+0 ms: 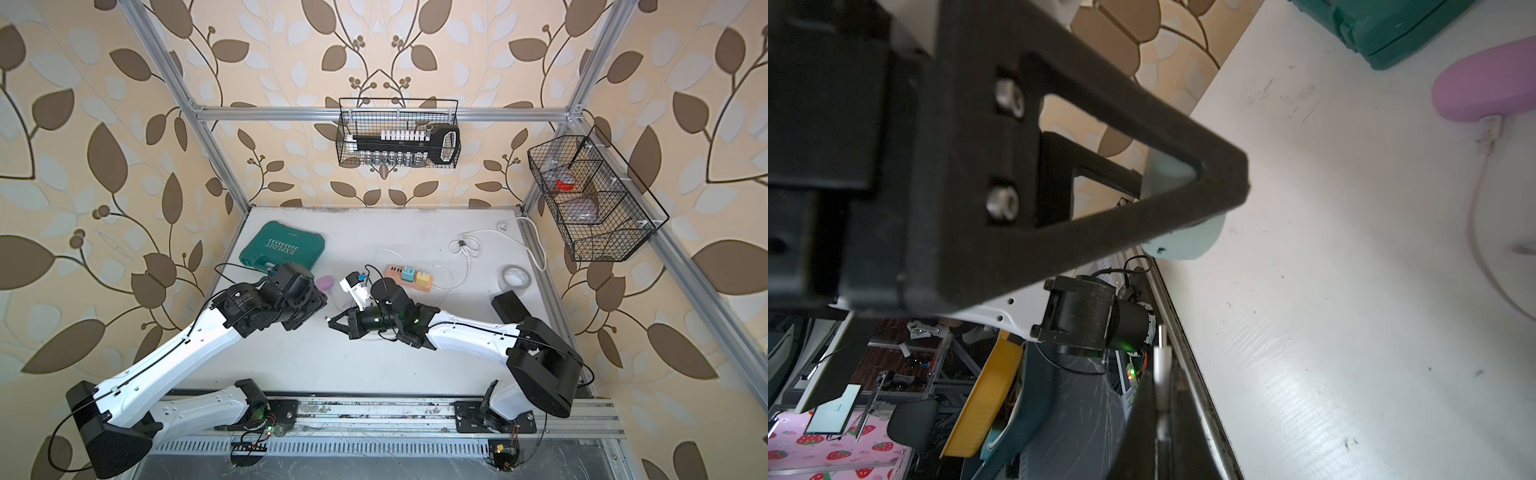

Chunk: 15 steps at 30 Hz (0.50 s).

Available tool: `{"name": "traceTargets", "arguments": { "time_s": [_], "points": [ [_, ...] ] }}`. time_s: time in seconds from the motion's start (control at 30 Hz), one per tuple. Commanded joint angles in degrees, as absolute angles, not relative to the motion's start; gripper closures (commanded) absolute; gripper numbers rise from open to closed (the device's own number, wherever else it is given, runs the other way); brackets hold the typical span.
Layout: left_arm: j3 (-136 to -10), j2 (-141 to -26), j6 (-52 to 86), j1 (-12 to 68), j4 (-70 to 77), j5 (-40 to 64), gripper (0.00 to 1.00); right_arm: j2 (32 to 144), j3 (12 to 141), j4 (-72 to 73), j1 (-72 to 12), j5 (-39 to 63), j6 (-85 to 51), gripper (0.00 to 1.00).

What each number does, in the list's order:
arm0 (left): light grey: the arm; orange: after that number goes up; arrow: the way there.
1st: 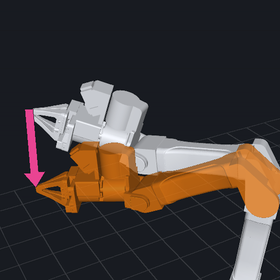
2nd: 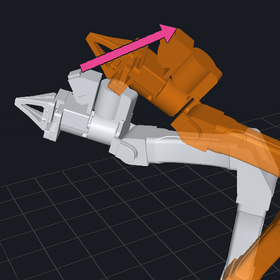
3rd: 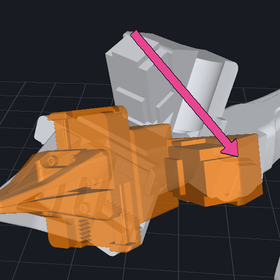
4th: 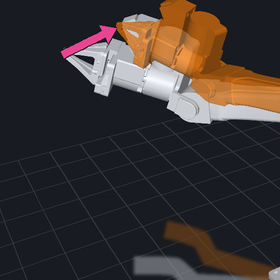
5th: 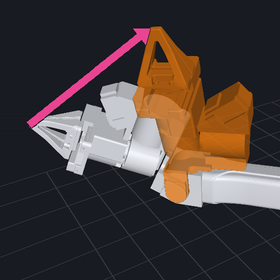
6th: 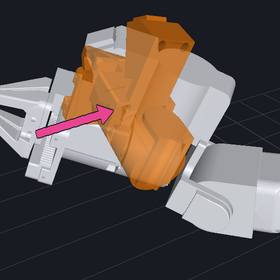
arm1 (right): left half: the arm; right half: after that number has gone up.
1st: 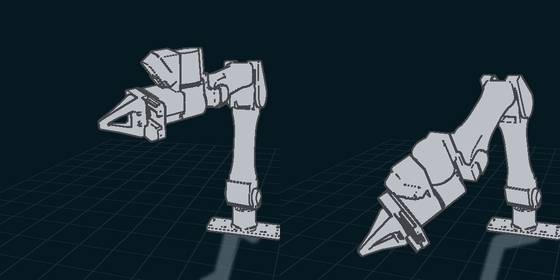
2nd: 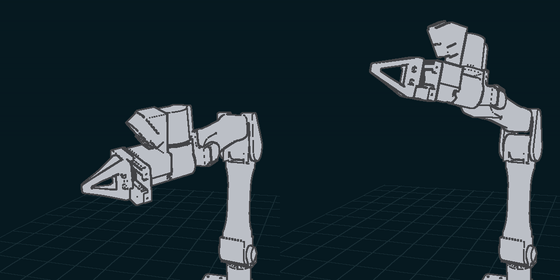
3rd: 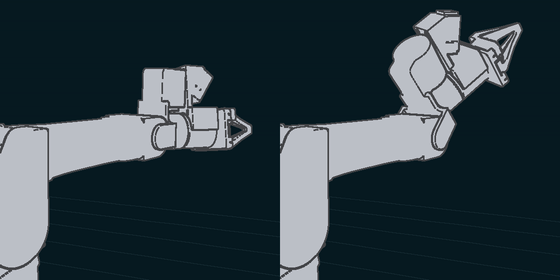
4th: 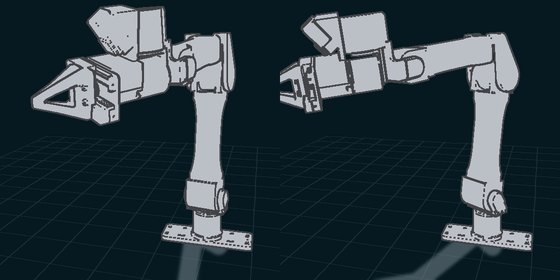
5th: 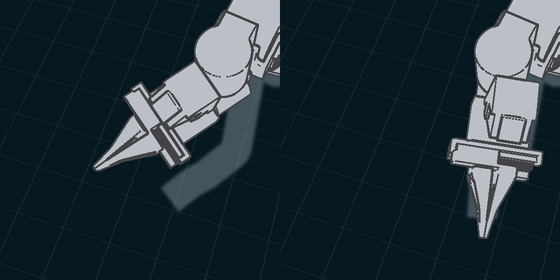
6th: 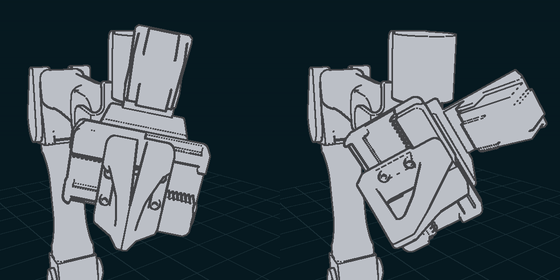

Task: Charge the bluetooth headset
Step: Insert the charging cable into the bluetooth headset.

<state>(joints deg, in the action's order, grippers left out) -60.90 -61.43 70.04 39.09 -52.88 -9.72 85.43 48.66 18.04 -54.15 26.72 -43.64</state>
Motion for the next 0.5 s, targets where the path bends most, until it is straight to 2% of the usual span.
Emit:
{"name": "traceTargets", "arguments": {
  "time_s": [0.0,0.47],
  "points": [
    [-62.76,-61.09,70.66,39.64,-54.11,-12.48,0.54,86.52,50.16,20.66,-54.36,25.19,-46.76,0.93],
    [-61.79,-59.88,71.28,39.67,-53.38,-12.39,0.54,89.80,51.15,28.44,-55.02,23.61,-52.54,0.93]
  ]
}}
